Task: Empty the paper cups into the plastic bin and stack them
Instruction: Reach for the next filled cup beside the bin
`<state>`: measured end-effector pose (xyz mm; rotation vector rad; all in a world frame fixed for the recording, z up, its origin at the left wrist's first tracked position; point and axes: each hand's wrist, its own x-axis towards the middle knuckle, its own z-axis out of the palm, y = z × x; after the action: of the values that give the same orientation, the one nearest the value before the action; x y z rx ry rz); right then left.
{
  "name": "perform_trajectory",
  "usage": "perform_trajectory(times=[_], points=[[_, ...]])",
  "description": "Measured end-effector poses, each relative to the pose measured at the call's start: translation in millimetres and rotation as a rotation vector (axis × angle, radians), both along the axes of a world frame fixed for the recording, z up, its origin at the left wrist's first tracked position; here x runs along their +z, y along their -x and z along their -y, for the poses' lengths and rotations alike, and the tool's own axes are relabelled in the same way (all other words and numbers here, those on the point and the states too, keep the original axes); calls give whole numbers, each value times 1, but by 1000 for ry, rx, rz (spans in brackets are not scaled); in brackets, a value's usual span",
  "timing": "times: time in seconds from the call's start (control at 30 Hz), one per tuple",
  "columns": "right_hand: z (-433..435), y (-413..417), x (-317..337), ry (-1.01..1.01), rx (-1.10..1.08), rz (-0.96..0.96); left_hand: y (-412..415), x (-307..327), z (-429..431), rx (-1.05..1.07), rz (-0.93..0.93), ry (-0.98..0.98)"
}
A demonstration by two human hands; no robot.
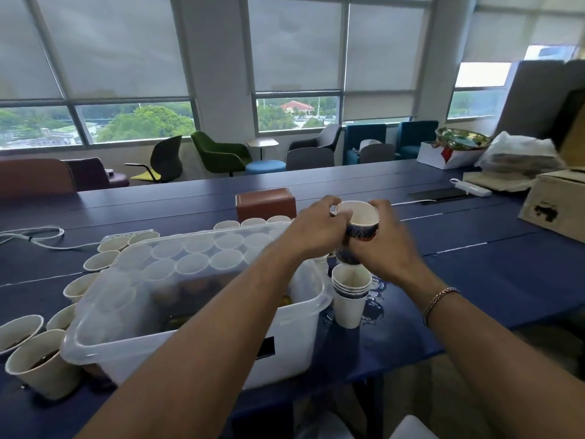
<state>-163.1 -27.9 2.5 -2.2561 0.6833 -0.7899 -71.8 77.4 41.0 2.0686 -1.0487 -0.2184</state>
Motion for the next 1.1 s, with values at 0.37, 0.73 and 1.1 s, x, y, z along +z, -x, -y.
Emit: perform_trajectory(times=[0.37,0.73,1.1], points=[[24,-11,-35,-117,13,-117,-27,-12,17,-16,64,-158],[78,-92,-38,-13,61,-347,-87,-13,51,18,115,-255],[105,-150,-50,76,199,-678,-141,-26,54,-113,148,-665]])
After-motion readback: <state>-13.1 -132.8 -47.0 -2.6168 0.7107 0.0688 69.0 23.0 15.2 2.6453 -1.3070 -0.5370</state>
